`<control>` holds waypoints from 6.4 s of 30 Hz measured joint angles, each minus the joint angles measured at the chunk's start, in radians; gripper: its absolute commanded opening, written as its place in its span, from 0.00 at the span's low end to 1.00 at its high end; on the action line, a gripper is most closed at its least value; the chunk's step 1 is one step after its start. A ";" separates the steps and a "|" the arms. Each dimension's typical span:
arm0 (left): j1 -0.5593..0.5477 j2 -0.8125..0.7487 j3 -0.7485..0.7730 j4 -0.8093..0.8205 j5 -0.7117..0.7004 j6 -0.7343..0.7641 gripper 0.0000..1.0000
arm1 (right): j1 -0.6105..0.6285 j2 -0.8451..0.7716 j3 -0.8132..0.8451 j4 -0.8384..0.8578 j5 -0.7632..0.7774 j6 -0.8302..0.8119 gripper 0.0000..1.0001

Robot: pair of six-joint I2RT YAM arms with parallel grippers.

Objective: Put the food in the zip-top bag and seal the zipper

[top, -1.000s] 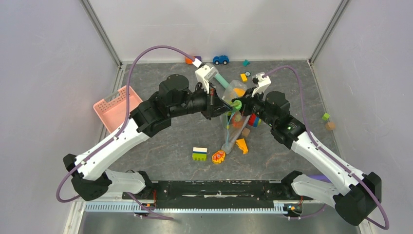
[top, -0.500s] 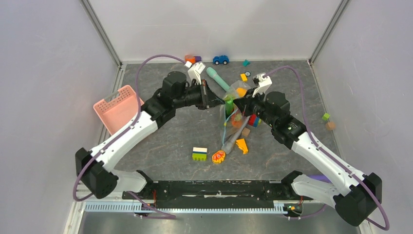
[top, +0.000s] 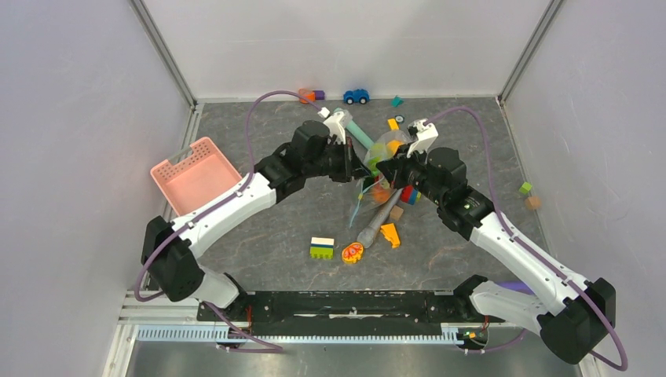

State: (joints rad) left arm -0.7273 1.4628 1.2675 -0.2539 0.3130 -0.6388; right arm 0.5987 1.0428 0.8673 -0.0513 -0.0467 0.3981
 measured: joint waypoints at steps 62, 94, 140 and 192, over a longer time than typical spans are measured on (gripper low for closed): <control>-0.183 -0.098 -0.002 0.031 -0.068 0.238 1.00 | -0.027 -0.006 -0.002 0.052 0.052 0.072 0.00; -0.084 -0.144 -0.374 0.208 -0.192 0.447 0.46 | -0.129 0.019 0.031 0.004 -0.010 0.050 0.00; -0.062 -0.172 0.102 -0.557 0.190 1.205 0.02 | -0.100 0.118 0.334 -0.520 -1.034 -1.495 0.75; -0.080 -0.313 -0.060 -0.290 -0.124 1.021 0.02 | -0.119 0.307 0.418 -0.536 -0.951 -1.405 0.01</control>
State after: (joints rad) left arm -0.8070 1.1500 1.2076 -0.5442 0.1890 0.3820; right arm 0.4797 1.3502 1.2858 -0.5873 -0.9974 -1.0073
